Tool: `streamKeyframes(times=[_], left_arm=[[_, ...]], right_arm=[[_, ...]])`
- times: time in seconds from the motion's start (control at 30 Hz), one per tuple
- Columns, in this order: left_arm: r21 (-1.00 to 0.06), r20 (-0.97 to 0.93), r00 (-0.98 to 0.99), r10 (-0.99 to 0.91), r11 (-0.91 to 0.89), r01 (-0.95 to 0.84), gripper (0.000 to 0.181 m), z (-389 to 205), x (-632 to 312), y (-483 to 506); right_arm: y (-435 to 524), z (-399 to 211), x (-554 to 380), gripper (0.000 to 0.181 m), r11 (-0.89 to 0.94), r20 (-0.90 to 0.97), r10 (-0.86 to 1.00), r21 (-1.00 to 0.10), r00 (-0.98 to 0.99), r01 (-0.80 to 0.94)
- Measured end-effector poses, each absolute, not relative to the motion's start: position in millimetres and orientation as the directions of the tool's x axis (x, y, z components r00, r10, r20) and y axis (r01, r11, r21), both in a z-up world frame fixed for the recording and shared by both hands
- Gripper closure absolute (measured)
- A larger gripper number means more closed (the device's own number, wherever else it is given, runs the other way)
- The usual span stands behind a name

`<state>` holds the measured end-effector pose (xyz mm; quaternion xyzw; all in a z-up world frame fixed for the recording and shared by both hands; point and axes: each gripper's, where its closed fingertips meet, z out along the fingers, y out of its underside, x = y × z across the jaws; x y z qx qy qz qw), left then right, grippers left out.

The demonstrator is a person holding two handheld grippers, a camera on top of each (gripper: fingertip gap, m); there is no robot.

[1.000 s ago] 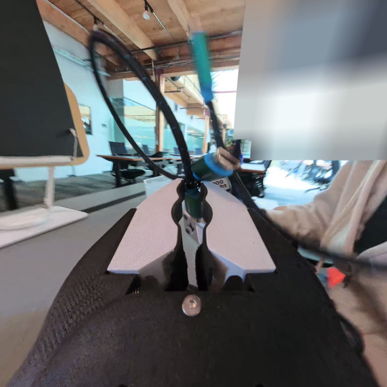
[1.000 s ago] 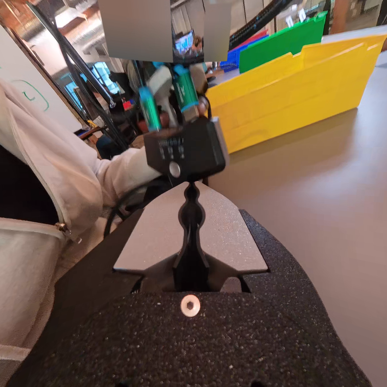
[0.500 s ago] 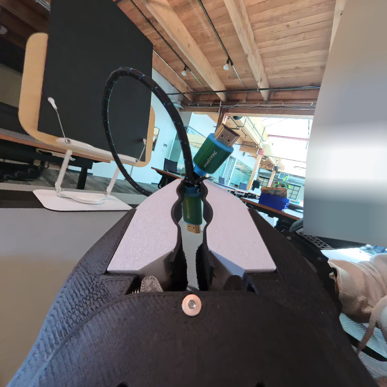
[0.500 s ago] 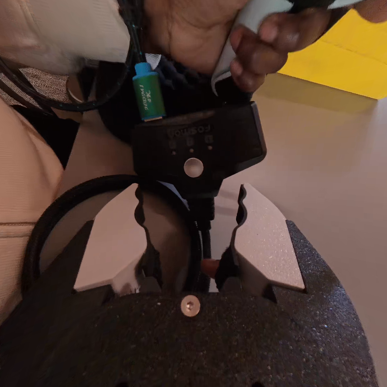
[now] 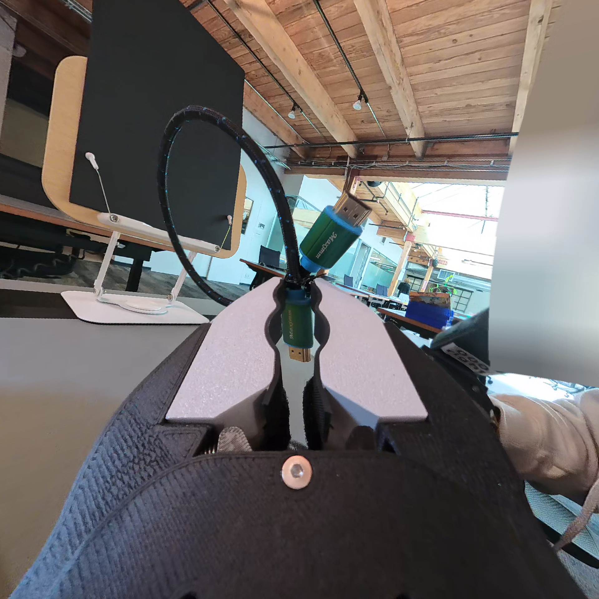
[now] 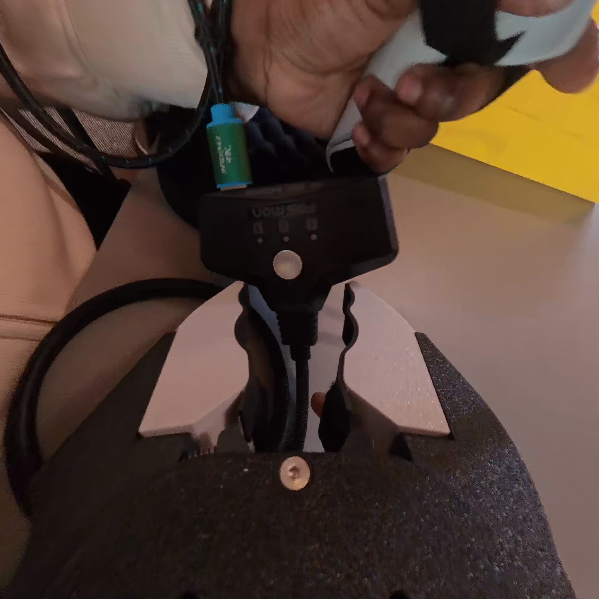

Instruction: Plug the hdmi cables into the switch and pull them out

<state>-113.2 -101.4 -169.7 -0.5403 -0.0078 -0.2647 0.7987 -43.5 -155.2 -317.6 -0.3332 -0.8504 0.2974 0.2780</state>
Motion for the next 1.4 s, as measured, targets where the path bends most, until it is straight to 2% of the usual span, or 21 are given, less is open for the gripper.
streamKeyframes(times=[0.07, 0.23, 0.3, 0.53, 0.73, 0.9, 1.07, 1.2, 1.4], left_arm=[[-0.856, 0.305, 0.86, -0.408, 0.279, 0.436, 0.167, -170.2, -112.4, -100.9], [-0.854, 0.311, 0.864, -0.396, 0.281, 0.437, 0.167, -170.2, -111.9, -99.0], [-0.849, 0.301, 0.859, -0.414, 0.294, 0.439, 0.167, -165.9, -111.5, -101.5], [-0.761, 0.282, 0.779, -0.56, 0.364, 0.537, 0.167, -134.4, -120.6, -123.4], [-0.709, 0.374, 0.813, -0.446, 0.428, 0.56, 0.168, -119.9, -136.3, -124.2], [-0.59, 0.474, 0.759, -0.447, 0.478, 0.651, 0.167, -110.7, -120.6, -121.0], [-0.58, 0.5, 0.692, -0.52, 0.393, 0.714, 0.167, -100.7, -83.5, -107.3], [-0.566, 0.478, 0.643, -0.599, 0.349, 0.747, 0.168, -85.8, -60.8, -108.7], [-0.686, 0.338, 0.791, -0.509, 0.442, 0.578, 0.168, -84.4, -40.1, -110.6]], right_arm=[[-156.4, -325.8, -47.7, 0.128, 0.662, 0.347, 0.7, -0.643, -0.624, 0.385], [-153.9, -326.0, -52.4, 0.138, 0.703, 0.438, 0.676, -0.625, -0.592, 0.34], [-154.2, -322.1, -50.8, 0.139, 0.681, 0.425, 0.689, -0.655, -0.587, 0.326], [-137.1, -283.9, -37.4, 0.141, 0.436, 0.244, 0.801, -0.863, -0.547, 0.254], [-119.0, -244.7, -33.9, 0.141, 0.123, 0.036, 0.866, -0.982, -0.498, 0.142], [-120.9, -210.6, -26.6, 0.141, -0.138, -0.1, 0.807, -0.99, -0.581, -0.021], [-117.8, -191.8, -14.4, 0.141, -0.289, -0.159, 0.736, -0.953, -0.658, -0.092], [-113.5, -190.0, -13.2, 0.141, -0.286, -0.154, 0.743, -0.953, -0.652, -0.101], [-110.8, -193.2, -17.0, 0.141, -0.152, -0.056, 0.812, -0.982, -0.582, -0.116]])
